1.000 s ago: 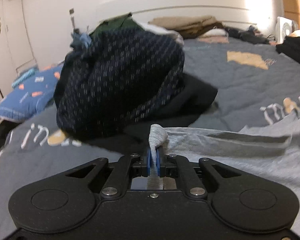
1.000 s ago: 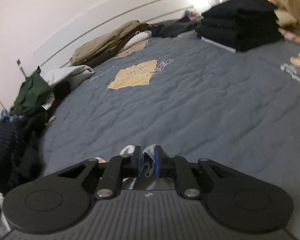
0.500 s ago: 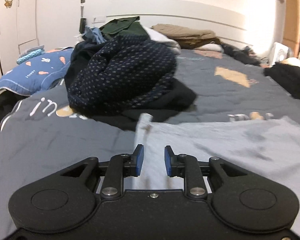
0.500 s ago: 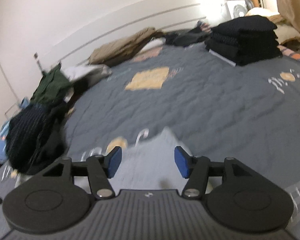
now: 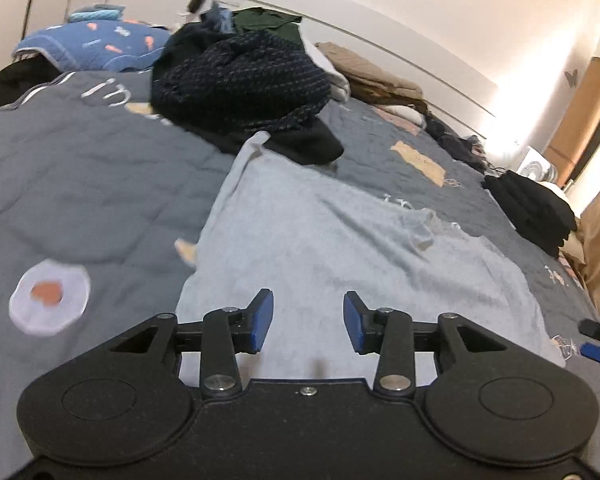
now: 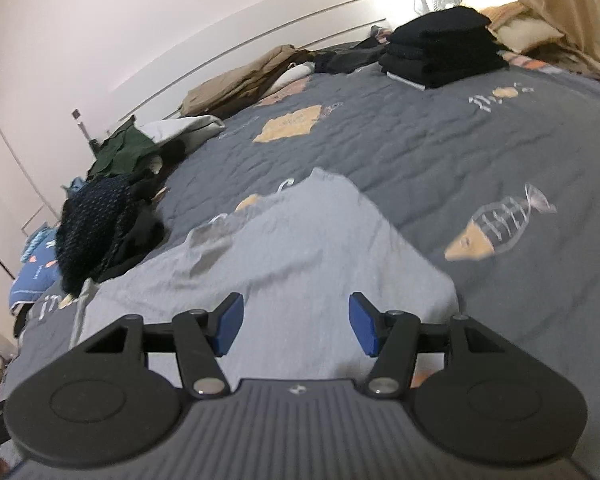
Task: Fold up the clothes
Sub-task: 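Open both grippers and release the folded shirt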
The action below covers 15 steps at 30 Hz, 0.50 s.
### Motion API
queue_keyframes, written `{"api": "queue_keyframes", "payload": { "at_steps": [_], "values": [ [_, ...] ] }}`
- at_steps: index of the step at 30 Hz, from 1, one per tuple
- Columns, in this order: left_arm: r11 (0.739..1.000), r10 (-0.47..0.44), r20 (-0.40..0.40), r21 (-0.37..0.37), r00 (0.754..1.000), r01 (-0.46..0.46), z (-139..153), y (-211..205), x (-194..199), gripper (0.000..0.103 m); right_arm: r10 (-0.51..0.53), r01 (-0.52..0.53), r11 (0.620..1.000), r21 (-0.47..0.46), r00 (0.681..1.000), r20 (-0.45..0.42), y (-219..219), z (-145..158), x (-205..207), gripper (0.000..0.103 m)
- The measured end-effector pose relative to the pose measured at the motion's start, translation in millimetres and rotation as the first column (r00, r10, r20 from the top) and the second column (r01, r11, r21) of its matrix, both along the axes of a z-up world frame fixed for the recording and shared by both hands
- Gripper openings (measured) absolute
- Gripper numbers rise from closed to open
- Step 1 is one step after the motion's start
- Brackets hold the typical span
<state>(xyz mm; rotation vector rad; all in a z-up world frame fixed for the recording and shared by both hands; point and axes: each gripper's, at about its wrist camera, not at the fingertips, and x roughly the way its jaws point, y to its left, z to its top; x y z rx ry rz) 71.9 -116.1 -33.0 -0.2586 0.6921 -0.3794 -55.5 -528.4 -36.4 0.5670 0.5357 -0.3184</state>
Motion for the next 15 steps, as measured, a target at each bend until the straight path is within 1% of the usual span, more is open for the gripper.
{"api": "queue_keyframes", "payload": {
  "at_steps": [4,6,9,10,11,12,13,15],
  "values": [
    [0.996,0.045,-0.029,-0.075,0.999,-0.047,-3.9,16.6,-16.2,0.040,-0.012,0.012,0.999,0.031,1.000,-0.001,12.7,-5.3,-29.0,0.057],
    [0.994,0.057,-0.054,-0.092,0.997,-0.062,-9.8,23.3,-22.6,0.041,-0.018,0.019,0.999,0.047,1.000,-0.002,19.1,-8.0,-43.4,0.057],
    [0.991,0.070,-0.093,-0.110,0.993,-0.080,-19.3,32.5,-31.1,0.041,-0.025,0.024,0.997,0.080,1.000,0.002,19.7,-11.0,-46.7,0.058],
    [0.990,0.079,-0.096,-0.111,0.992,-0.090,-21.2,35.2,-32.5,0.045,-0.027,0.026,0.996,0.091,1.000,0.004,19.8,-12.0,-47.7,0.058],
    [0.989,0.095,-0.089,-0.108,0.992,-0.104,-22.1,37.7,-32.5,0.055,-0.022,0.022,0.993,0.113,1.000,-0.002,19.7,-14.3,-46.7,0.058],
    [0.988,0.110,-0.082,-0.104,0.991,-0.118,-22.9,40.2,-32.5,0.059,-0.004,0.005,0.991,0.133,1.000,-0.007,20.3,-15.8,-44.1,0.058],
    [0.986,0.122,-0.079,-0.104,0.989,-0.130,-23.8,42.4,-31.7,0.061,0.019,-0.017,0.989,0.146,1.000,-0.011,21.9,-16.9,-41.8,0.058],
    [0.983,0.127,-0.108,-0.123,0.986,-0.140,-28.4,45.7,-25.2,0.061,0.054,-0.052,0.989,0.141,0.998,-0.013,29.7,-18.7,-38.2,0.058]
  ]
}}
